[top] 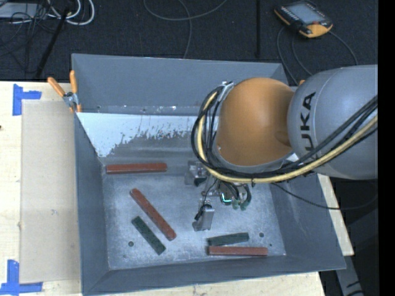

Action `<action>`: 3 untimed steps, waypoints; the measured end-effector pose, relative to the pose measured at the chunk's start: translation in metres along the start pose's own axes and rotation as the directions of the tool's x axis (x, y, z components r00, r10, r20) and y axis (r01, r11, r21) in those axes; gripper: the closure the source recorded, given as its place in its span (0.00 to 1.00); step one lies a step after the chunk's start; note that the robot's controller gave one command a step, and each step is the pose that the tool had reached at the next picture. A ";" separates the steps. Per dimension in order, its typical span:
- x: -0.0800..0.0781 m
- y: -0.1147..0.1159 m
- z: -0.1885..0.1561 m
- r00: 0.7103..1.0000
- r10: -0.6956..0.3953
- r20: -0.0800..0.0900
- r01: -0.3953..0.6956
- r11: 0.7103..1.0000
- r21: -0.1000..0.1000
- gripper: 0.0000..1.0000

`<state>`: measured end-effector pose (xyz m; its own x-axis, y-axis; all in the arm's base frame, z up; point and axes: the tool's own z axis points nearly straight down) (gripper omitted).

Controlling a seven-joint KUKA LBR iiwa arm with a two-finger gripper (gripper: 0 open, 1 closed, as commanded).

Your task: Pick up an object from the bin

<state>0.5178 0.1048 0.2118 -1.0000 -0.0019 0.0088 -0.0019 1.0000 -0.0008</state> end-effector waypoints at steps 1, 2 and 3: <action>-0.002 -0.001 -0.004 1.000 0.003 0.007 -0.003 1.000 -0.001 0.00; -0.047 -0.030 0.021 1.000 -0.008 0.016 0.008 1.000 -0.004 0.00; -0.039 -0.091 0.039 1.000 -0.027 0.009 0.027 1.000 -0.001 0.00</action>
Offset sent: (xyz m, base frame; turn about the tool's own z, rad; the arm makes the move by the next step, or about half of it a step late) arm 0.0770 -0.0578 -0.0459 -0.0028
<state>0.5563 0.0140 0.1727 -0.9996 -0.0293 0.0000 -0.0293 0.9996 0.0001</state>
